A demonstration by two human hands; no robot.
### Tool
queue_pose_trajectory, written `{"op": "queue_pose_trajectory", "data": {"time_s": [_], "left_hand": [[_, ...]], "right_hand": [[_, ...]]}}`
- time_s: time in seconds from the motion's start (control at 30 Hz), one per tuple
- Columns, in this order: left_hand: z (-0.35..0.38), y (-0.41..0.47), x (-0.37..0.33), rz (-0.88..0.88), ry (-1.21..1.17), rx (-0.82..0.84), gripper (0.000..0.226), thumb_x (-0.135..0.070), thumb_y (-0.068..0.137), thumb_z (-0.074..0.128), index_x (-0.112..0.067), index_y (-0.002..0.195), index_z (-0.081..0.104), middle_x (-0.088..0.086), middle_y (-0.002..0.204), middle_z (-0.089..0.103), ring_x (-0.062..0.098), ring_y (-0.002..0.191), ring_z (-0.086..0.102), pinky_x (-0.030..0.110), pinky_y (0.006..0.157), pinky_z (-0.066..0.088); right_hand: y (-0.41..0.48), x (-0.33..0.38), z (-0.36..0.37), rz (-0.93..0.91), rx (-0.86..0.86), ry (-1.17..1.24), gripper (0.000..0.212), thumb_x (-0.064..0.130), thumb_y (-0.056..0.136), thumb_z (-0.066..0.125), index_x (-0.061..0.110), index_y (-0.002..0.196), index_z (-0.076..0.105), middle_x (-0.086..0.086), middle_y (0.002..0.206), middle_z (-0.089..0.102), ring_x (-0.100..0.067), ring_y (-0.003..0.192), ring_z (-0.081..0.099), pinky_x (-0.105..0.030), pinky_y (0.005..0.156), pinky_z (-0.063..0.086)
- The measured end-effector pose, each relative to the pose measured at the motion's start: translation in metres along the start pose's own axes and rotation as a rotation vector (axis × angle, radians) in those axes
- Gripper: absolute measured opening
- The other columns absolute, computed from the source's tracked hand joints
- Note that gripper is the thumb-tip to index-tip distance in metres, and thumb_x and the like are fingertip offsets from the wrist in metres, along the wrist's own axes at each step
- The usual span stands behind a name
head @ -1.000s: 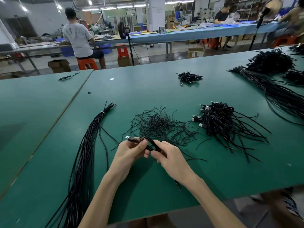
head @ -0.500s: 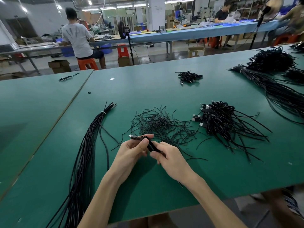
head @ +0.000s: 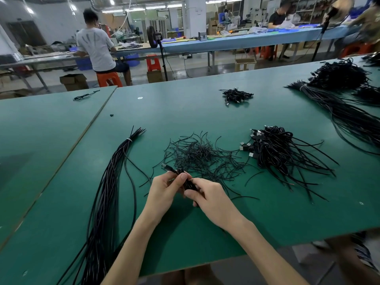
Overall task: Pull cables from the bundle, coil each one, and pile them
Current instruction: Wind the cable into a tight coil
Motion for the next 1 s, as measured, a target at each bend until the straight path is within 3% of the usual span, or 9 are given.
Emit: {"op": "queue_pose_trajectory", "data": {"time_s": [0.17, 0.23, 0.3, 0.43, 0.53, 0.7, 0.83, 1.0], "left_hand": [[0.001, -0.002, -0.001, 0.031, 0.091, -0.065, 0.027, -0.033, 0.089, 0.067, -0.008, 0.091, 0.076, 0.014, 0.074, 0.073, 0.020, 0.060, 0.065, 0.045, 0.063, 0.054], [0.000, -0.002, -0.002, 0.040, 0.092, -0.084, 0.011, -0.025, 0.091, 0.070, -0.016, 0.089, 0.077, 0.007, 0.077, 0.076, 0.015, 0.066, 0.068, 0.033, 0.064, 0.056], [0.000, -0.002, -0.003, 0.042, 0.081, -0.096, 0.010, -0.017, 0.093, 0.071, -0.023, 0.088, 0.078, 0.003, 0.080, 0.077, 0.010, 0.069, 0.069, 0.023, 0.064, 0.055], [0.001, -0.002, -0.002, 0.034, 0.081, -0.088, 0.012, -0.013, 0.096, 0.068, -0.017, 0.089, 0.077, 0.006, 0.068, 0.072, 0.009, 0.059, 0.059, 0.022, 0.056, 0.047], [0.002, -0.001, 0.000, 0.028, 0.093, -0.075, 0.014, -0.007, 0.100, 0.062, -0.006, 0.094, 0.075, 0.003, 0.063, 0.067, 0.014, 0.061, 0.060, 0.028, 0.064, 0.049], [0.002, -0.003, -0.003, 0.030, 0.062, -0.056, 0.019, -0.003, 0.101, 0.058, -0.008, 0.095, 0.075, 0.005, 0.065, 0.068, 0.016, 0.062, 0.062, 0.027, 0.071, 0.052], [0.003, -0.003, -0.004, 0.041, 0.087, -0.074, 0.022, -0.001, 0.102, 0.058, -0.010, 0.091, 0.075, 0.005, 0.065, 0.068, 0.016, 0.059, 0.060, 0.027, 0.068, 0.051], [0.003, -0.003, -0.002, 0.042, 0.100, -0.056, 0.021, -0.005, 0.104, 0.056, -0.009, 0.093, 0.073, 0.003, 0.060, 0.063, 0.016, 0.055, 0.056, 0.027, 0.063, 0.048]], "right_hand": [[-0.001, 0.002, 0.005, -0.036, 0.039, -0.093, 0.050, 0.032, 0.106, 0.052, 0.026, 0.155, 0.041, 0.020, 0.104, 0.056, 0.001, 0.091, 0.060, -0.017, 0.086, 0.048], [0.000, 0.002, 0.006, -0.026, 0.057, -0.143, 0.060, 0.043, 0.105, 0.051, 0.026, 0.159, 0.031, 0.018, 0.116, 0.054, 0.003, 0.105, 0.054, -0.019, 0.094, 0.044], [0.000, 0.003, 0.007, -0.007, 0.063, -0.194, 0.066, 0.052, 0.103, 0.049, 0.026, 0.160, 0.027, 0.012, 0.127, 0.052, -0.005, 0.117, 0.052, -0.027, 0.101, 0.045], [-0.001, 0.006, 0.005, -0.032, 0.002, -0.205, 0.047, 0.041, 0.110, 0.039, 0.028, 0.155, 0.038, 0.010, 0.114, 0.056, -0.008, 0.101, 0.057, -0.033, 0.091, 0.051], [-0.002, 0.007, 0.006, -0.035, 0.013, -0.266, 0.041, 0.038, 0.112, 0.031, 0.025, 0.149, 0.043, 0.008, 0.108, 0.054, -0.011, 0.091, 0.058, -0.033, 0.080, 0.051], [-0.004, 0.013, 0.006, -0.054, 0.008, -0.349, 0.032, 0.034, 0.112, 0.028, 0.016, 0.117, 0.055, 0.004, 0.096, 0.050, -0.015, 0.072, 0.054, -0.032, 0.064, 0.040], [-0.006, 0.019, 0.004, -0.076, -0.012, -0.459, 0.029, 0.033, 0.112, 0.030, 0.016, 0.095, 0.045, 0.003, 0.088, 0.047, -0.019, 0.061, 0.045, -0.031, 0.059, 0.032], [-0.006, 0.022, 0.003, -0.083, -0.017, -0.489, 0.027, 0.034, 0.112, 0.029, 0.020, 0.090, 0.036, 0.008, 0.079, 0.040, -0.012, 0.053, 0.037, -0.028, 0.055, 0.026]]}}
Point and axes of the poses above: each hand's wrist, its own y-axis towards the middle knuckle, its own z-axis out of the palm, x = y × z, the point moved 4 cm from there along y, towards the middle knuckle
